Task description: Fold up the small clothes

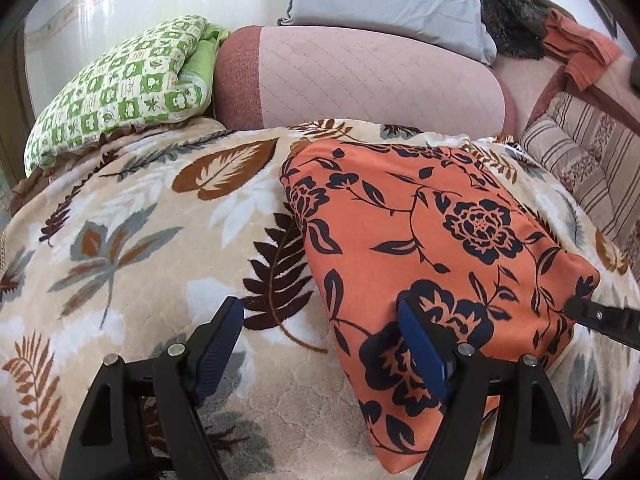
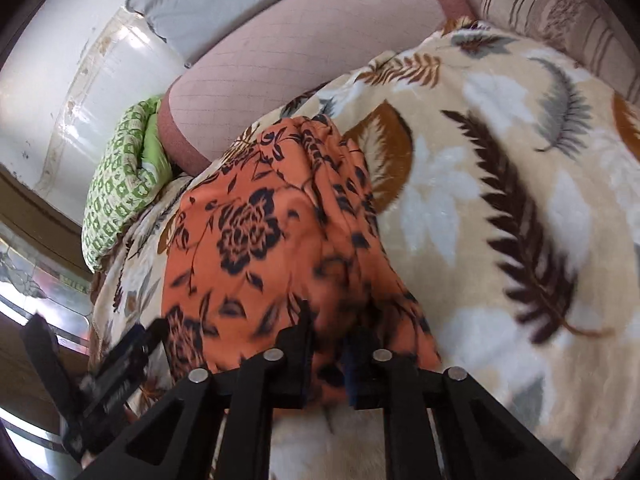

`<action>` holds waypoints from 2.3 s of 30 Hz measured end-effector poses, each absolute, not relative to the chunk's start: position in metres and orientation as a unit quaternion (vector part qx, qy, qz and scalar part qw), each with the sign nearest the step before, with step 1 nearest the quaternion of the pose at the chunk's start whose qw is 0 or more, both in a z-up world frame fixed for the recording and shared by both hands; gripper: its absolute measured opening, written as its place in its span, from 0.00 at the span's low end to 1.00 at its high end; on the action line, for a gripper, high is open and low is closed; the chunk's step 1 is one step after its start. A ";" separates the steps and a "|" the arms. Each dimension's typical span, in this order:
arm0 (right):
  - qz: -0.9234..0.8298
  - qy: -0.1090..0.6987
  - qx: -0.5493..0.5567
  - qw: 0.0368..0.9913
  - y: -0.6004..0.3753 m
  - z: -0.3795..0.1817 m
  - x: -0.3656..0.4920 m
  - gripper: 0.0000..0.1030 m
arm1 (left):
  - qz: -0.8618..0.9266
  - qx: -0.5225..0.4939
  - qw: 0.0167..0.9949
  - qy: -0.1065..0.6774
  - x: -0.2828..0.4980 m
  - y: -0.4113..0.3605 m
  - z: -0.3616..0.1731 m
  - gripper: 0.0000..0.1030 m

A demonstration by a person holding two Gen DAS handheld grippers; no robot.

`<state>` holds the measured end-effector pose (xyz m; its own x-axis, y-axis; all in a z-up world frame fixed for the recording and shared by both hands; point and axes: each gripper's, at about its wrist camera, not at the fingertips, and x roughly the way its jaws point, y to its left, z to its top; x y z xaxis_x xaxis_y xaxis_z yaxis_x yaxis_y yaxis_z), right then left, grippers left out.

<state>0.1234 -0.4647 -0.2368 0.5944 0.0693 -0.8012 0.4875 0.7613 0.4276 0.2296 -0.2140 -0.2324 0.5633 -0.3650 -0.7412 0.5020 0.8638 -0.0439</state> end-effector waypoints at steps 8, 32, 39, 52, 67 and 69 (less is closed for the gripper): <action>-0.200 0.408 0.316 0.833 -0.494 -0.213 0.109 0.14 | -0.247 0.130 0.863 0.420 0.229 -0.223 -0.244 0.86; -0.093 0.488 0.365 0.787 -0.515 -0.261 0.322 0.13 | -0.251 0.075 0.862 0.435 0.254 -0.208 -0.240 0.89; -0.059 0.445 0.339 0.827 -0.507 -0.206 0.262 0.16 | -0.226 0.080 0.885 0.398 0.252 -0.201 -0.224 0.89; -0.064 0.502 0.321 0.801 -0.470 -0.266 0.235 0.17 | -0.216 0.104 0.882 0.405 0.254 -0.207 -0.235 0.89; -0.068 0.448 0.330 0.828 -0.500 -0.215 0.207 0.18 | -0.216 0.099 0.882 0.406 0.254 -0.206 -0.234 0.89; -0.067 0.442 0.334 0.830 -0.505 -0.214 0.206 0.31 | -0.217 0.098 0.882 0.406 0.254 -0.206 -0.234 0.89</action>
